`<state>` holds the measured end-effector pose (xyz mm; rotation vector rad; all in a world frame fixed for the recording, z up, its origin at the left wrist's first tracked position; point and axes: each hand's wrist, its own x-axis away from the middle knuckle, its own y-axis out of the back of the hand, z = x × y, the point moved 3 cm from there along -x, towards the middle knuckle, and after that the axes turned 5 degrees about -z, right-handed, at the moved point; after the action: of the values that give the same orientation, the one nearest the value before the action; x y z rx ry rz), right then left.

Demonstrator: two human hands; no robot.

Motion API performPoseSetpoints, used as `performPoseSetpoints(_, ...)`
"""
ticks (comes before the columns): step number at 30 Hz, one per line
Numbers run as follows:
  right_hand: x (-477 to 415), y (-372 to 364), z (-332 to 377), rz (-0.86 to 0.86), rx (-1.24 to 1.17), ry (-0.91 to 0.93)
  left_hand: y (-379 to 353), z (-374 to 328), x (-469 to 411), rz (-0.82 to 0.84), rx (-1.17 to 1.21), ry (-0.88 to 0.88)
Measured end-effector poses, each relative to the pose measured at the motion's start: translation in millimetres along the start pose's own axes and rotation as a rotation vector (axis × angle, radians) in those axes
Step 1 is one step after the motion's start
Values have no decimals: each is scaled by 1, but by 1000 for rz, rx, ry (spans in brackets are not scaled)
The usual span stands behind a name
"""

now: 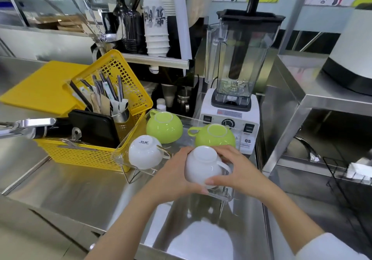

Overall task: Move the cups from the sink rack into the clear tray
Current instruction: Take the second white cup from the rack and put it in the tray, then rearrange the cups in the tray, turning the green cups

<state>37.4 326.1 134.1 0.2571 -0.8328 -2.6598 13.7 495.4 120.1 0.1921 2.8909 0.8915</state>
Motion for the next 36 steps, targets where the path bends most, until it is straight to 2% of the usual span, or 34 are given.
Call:
performPoseSetpoints(10,14,3,-5,-105,73,-36,-1,8,-1,4,20,-41)
performPoseSetpoints(14,21,13,-14,-135,20,-7,2,10,-1,-9,90,-27)
performPoseSetpoints(22,26,17,-28,-146,-93,85,5,13,3,-50,69,6)
performPoseSetpoints(26,27,14,-31,-215,-108,121,3,10,2,-43,90,-10)
performPoseSetpoints(31,27,16,-27,-239,-61,88,6,8,-4,-5,128,-28)
performPoseSetpoints(36,31,15,-23,-331,-42,42,10,10,-12,76,179,-58)
